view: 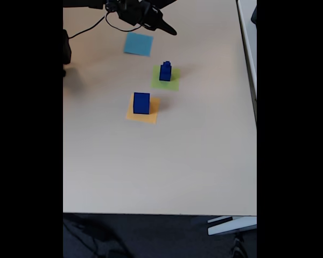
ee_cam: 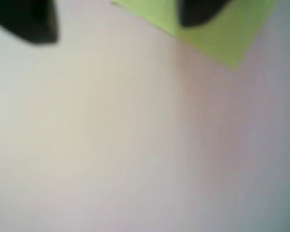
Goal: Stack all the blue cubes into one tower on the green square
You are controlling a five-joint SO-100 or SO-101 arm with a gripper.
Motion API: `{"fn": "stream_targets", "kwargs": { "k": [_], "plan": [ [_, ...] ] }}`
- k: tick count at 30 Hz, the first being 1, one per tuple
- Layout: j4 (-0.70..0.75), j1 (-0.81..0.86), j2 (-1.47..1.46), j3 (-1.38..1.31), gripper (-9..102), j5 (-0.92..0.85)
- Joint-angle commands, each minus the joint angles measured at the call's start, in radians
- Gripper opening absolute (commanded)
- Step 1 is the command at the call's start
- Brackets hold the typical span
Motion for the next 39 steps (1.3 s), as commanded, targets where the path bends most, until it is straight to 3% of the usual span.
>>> {"fn": "stream_targets", "kwargs": {
  "k": [1, 11, 20, 27, 39],
  "plan": [
    [0.023, -0.009, 0.000, -0.069, 14, 0.118],
    [0.034, -0.020, -0.043, -0.091, 19, 0.275],
    [0.051, 0.000, -0.081, -0.155, 23, 0.281],
    [0.199, 0.008, -0.167, -0.308, 23, 0.380],
    [0.299, 0.026, -0.224, -0.397, 21, 0.396]
  ]
}}
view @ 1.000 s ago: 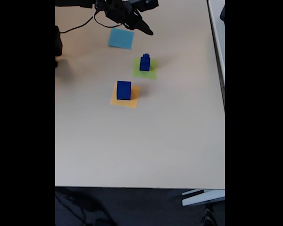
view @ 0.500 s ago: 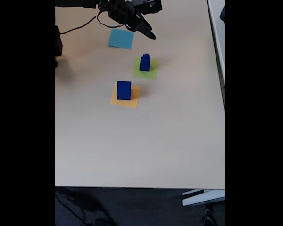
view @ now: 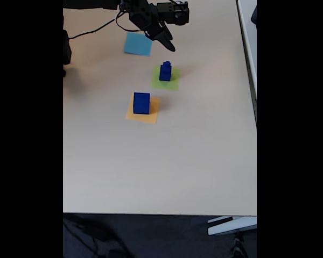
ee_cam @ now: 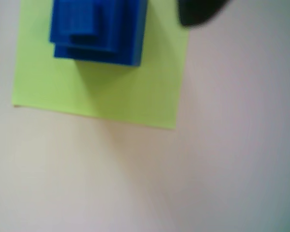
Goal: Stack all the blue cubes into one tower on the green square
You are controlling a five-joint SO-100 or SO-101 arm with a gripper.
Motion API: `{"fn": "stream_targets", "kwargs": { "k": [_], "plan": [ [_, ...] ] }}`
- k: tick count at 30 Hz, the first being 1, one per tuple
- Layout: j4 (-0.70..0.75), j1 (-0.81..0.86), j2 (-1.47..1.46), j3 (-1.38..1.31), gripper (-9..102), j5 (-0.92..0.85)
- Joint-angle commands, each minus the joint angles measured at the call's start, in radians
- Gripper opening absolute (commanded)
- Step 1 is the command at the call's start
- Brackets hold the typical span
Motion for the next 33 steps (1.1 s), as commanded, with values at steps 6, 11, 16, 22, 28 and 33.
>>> {"fn": "stream_targets", "kwargs": {
  "k": [6, 11, 16, 22, 28, 33],
  "plan": [
    [0.003, -0.017, -0.003, -0.083, 21, 0.023],
    [0.005, -0.029, -0.034, -0.109, 21, 0.002],
    [0.020, -0.029, -0.055, -0.109, 20, -0.012],
    [0.034, -0.020, -0.063, -0.107, 20, -0.028],
    [0.034, 0.003, -0.074, -0.107, 20, -0.044],
    [0.026, 0.021, -0.092, -0.095, 20, -0.044]
  ]
}}
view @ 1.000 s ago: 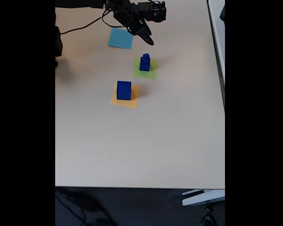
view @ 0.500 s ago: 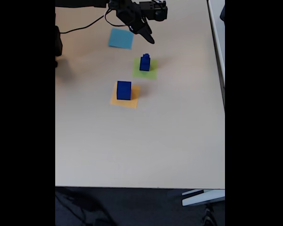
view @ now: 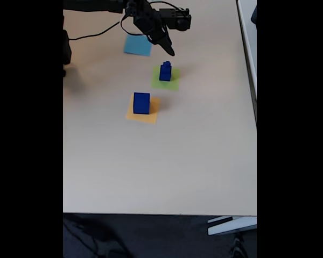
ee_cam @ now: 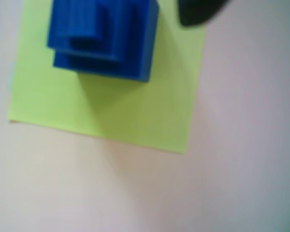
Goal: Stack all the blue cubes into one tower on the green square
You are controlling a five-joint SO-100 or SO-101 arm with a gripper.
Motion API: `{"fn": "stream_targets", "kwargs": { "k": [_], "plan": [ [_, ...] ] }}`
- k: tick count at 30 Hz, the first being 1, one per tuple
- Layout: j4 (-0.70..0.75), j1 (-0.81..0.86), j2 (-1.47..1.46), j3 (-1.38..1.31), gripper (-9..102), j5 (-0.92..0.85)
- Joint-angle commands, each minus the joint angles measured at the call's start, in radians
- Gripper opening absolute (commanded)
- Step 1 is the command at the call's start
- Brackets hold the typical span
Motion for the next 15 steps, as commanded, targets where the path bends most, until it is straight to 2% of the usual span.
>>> {"fn": "stream_targets", "kwargs": {
  "k": [1, 15],
  "plan": [
    [-0.008, 0.012, -0.003, -0.049, 19, -0.006],
    [-0.008, 0.014, -0.051, -0.049, 20, -0.011]
  ]
}}
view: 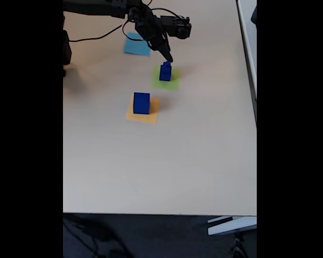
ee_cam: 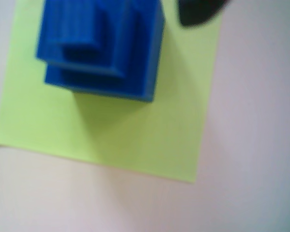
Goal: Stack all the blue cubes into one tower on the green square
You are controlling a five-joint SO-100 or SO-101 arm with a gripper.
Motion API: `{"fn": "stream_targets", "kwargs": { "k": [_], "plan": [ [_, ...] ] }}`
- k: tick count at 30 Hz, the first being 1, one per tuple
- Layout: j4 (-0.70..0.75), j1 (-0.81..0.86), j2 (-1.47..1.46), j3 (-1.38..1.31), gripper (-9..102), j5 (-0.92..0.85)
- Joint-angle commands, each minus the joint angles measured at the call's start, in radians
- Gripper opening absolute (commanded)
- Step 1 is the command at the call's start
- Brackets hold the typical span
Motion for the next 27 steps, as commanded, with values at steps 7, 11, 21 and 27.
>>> {"fn": "stream_targets", "kwargs": {
  "k": [7, 11, 21, 27],
  "plan": [
    [-0.008, 0.011, -0.018, -0.041, 19, -0.038],
    [-0.008, 0.023, -0.029, -0.035, 19, -0.058],
    [-0.009, 0.040, -0.018, -0.014, 19, -0.084],
    [-0.009, 0.041, -0.017, -0.009, 19, -0.087]
  ]
}}
